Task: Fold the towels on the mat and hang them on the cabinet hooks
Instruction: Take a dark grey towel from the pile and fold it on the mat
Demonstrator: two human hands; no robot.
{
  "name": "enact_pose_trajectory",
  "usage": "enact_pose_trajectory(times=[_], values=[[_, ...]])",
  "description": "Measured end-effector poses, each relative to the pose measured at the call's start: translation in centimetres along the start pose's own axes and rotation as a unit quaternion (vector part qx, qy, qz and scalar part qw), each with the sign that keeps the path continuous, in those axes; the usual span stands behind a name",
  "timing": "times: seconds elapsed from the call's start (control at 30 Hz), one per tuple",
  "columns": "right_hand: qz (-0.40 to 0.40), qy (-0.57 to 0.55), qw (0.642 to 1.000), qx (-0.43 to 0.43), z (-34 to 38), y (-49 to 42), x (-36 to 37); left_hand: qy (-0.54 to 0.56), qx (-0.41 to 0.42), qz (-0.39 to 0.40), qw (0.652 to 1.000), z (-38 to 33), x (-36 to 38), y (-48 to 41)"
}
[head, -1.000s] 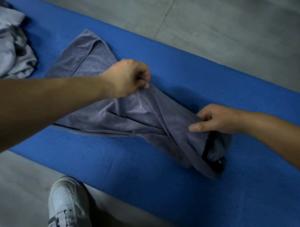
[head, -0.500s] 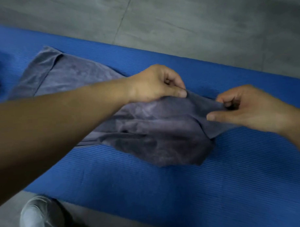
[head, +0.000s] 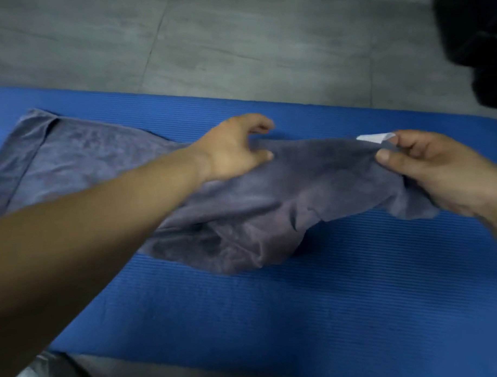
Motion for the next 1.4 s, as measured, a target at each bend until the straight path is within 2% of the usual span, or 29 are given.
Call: enact_pose_trajectory(times=[0.07,0.1,0.2,0.27,0.33,0.4,0.43,0.5,0.57,0.6,0.67,0.73,0.8,0.87,0.93,1.03,1.1,1.2,1.3,1.4], values=[[-0.002,0.031,0.999,-0.033,-0.1,0.4,0.1,0.150,-0.019,0.101,0.983,-3.5,2.6,0.5],[0.003,0.031,0.999,-0.035,0.0,0.5,-0.2,0.187,-0.026,0.139,0.972,-5.1,3.7,0.5],[0.097,-0.015,0.995,-0.002,0.4,1.3,-1.6,0.165,0.002,0.187,0.968,-7.8,5.6,0.0],[0.145,0.009,0.989,0.026,0.0,1.9,-2.7,0.175,0.000,0.169,0.970,-8.2,5.8,-0.4],[0.143,0.086,0.984,0.058,-1.3,2.4,-3.9,0.216,-0.023,0.111,0.970,-8.0,5.5,-0.8],[0.151,0.090,0.982,0.069,-2.9,3.4,-4.9,0.214,-0.023,0.058,0.975,-7.7,4.8,-1.5],[0.135,0.051,0.988,0.047,-3.8,4.0,-5.4,0.171,-0.009,0.040,0.984,-7.6,4.5,-1.8],[0.036,-0.088,0.995,0.029,-4.5,4.8,-5.8,0.035,0.056,0.019,0.998,-7.6,4.5,-2.4],[-0.060,-0.184,0.980,0.036,-4.8,4.7,-5.8,-0.095,0.130,-0.025,0.987,-8.3,5.1,-3.1],[-0.101,-0.193,0.975,0.045,-4.9,4.3,-5.7,-0.141,0.148,-0.049,0.978,-8.8,5.7,-3.7],[-0.175,-0.157,0.969,0.070,-5.4,2.7,-5.7,-0.189,0.145,-0.082,0.968,-9.4,7.1,-5.0],[-0.252,-0.150,0.951,0.098,-5.7,0.3,-5.8,-0.161,0.085,-0.098,0.979,-9.6,8.5,-6.2],[-0.304,-0.178,0.927,0.128,-6.7,-2.5,-5.9,-0.056,-0.021,-0.058,0.997,-9.2,10.0,-6.2],[-0.288,-0.173,0.929,0.153,-9.2,-4.8,-5.6,-0.033,-0.083,-0.019,0.996,-8.0,11.4,-4.3],[-0.307,-0.092,0.930,0.182,-12.3,-5.5,-5.1,-0.090,-0.054,-0.032,0.994,-5.8,11.8,-1.5],[-0.408,0.029,0.894,0.182,-15.2,-3.0,-4.0,-0.163,-0.039,-0.034,0.985,-1.6,11.6,4.0],[-0.393,0.071,0.892,0.211,-16.6,-0.7,-3.0,-0.220,-0.051,-0.016,0.974,1.1,11.6,7.8],[-0.310,0.115,0.916,0.226,-17.2,2.6,-0.8,-0.266,-0.038,0.011,0.963,3.7,12.1,11.4],[-0.268,0.160,0.930,0.193,-17.1,3.8,0.5,-0.248,-0.040,0.024,0.968,4.7,12.5,12.0],[-0.258,0.170,0.945,0.110,-17.3,4.9,1.0,-0.219,-0.048,0.013,0.974,4.4,13.0,12.2]])
Point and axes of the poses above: each hand's wrist, its own y-axis away from the middle knuckle, its own x-axis out of the palm, z = x × y, the point moved 1 cm from there along -y, towards the middle knuckle, and after that the axes turned 13 degrees about -z, right-handed, at the moved point
